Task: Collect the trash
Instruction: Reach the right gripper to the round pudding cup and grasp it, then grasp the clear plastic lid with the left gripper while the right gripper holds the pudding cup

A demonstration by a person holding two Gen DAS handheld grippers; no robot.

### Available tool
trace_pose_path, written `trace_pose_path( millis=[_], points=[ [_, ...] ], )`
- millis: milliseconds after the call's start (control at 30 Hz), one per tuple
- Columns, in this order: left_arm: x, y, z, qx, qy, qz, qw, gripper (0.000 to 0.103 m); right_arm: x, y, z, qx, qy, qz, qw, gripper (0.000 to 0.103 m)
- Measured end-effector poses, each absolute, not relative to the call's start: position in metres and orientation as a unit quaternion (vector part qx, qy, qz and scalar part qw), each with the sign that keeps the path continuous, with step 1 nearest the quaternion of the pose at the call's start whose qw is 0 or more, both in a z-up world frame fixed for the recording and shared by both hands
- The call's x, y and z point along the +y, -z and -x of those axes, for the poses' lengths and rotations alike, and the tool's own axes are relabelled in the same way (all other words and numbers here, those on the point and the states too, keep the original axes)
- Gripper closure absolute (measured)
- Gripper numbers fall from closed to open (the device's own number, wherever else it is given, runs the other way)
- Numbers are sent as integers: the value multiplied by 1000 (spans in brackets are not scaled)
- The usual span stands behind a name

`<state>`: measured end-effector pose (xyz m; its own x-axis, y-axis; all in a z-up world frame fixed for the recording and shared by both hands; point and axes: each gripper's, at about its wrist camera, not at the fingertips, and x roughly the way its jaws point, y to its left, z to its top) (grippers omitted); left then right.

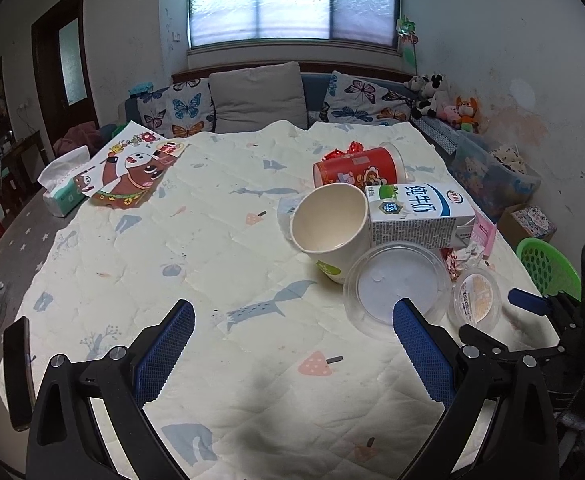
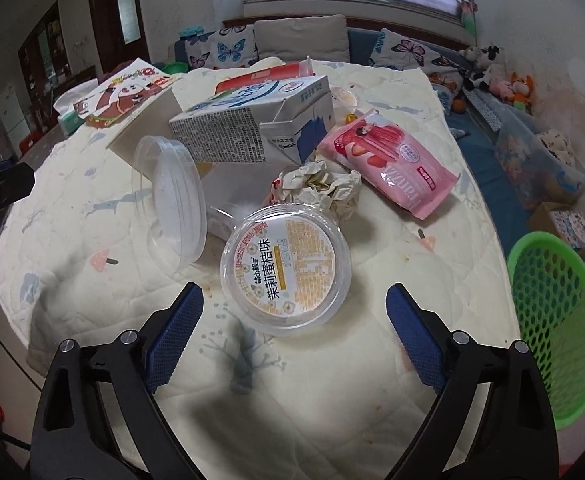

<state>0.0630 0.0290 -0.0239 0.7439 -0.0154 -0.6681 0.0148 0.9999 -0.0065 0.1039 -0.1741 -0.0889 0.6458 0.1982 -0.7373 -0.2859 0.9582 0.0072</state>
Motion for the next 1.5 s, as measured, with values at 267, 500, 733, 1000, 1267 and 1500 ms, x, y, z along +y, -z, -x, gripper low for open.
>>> trace_pose_path(
  millis=[267,500,733,1000,1267,1500],
  points=[
    [18,35,-74,368,27,-6,929,7,-171,95,-114,406,-136,65,901,29],
    [11,44,-85,384,57,14,922,7,-182,90,-106,403,-138,48,903,35],
    [-4,55,-98,399,91,34,912,7,-206,76,-86,393,-132,22,910,35],
    [-24,65,-108,398,116,20,910,7,-219,69,-69,385,-124,12,915,35],
    [-29,72,-124,407,130,36,904,7,-221,71,-68,387,-122,-2,914,35],
    [-26,79,-132,409,137,46,901,7,-221,71,-68,387,-124,-3,914,35]
  ],
)
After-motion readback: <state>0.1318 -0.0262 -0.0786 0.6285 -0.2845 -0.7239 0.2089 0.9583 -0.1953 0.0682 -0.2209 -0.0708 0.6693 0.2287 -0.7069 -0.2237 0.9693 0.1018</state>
